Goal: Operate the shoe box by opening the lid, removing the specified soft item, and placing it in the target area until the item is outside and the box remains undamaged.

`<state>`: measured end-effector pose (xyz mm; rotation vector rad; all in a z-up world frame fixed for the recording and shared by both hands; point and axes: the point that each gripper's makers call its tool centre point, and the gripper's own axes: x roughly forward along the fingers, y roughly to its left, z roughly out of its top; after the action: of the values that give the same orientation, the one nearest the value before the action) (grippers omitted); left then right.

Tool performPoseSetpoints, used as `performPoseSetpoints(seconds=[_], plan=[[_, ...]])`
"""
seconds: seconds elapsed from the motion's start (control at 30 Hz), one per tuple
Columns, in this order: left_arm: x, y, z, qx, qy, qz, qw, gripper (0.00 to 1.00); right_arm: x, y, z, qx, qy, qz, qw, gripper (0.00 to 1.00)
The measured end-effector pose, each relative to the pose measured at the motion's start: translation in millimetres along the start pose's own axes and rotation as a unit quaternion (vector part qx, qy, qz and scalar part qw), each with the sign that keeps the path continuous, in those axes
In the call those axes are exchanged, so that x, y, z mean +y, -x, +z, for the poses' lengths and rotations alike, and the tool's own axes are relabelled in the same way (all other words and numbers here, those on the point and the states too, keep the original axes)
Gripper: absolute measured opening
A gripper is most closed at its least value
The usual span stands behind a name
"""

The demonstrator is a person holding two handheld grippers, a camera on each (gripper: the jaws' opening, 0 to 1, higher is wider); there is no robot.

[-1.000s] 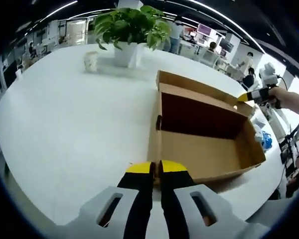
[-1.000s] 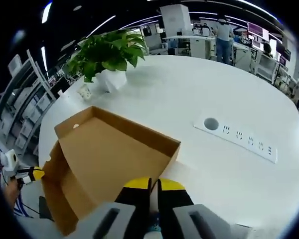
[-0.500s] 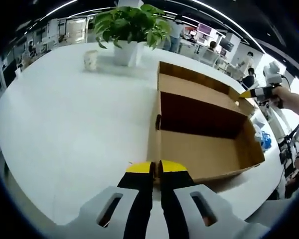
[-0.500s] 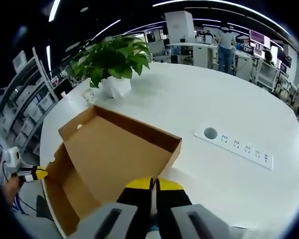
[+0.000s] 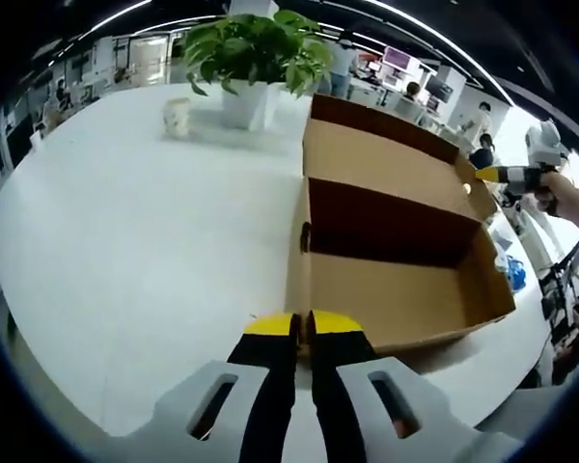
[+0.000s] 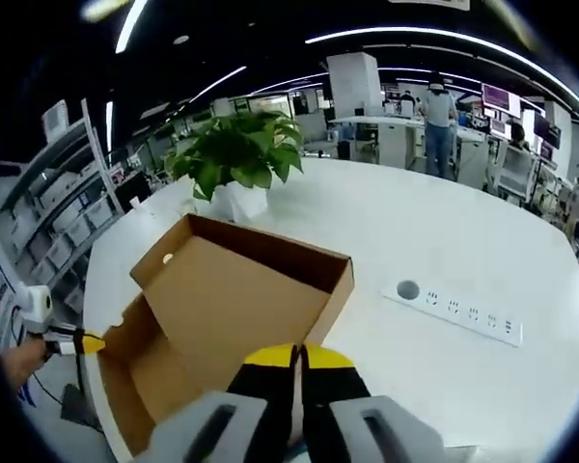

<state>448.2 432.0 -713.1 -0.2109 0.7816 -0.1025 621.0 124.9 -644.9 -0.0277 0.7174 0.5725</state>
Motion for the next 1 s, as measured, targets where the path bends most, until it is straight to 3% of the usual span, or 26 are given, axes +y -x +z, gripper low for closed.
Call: performPoseSetpoints(seconds=[0.47, 1.0], plan=[[-2.4, -0.5, 0.1, -0.007, 0.004, 0.0, 1.0, 0.02, 20.1, 23.9, 5.0, -0.065, 0.031, 0.007, 0.9974, 0.0], [-2.0, -0.2, -0.1, -0.008, 0.003, -0.004, 1.0, 0.03, 28.2, 36.4, -1.4, -0.081, 0.031, 0.004, 0.9963, 0.0]])
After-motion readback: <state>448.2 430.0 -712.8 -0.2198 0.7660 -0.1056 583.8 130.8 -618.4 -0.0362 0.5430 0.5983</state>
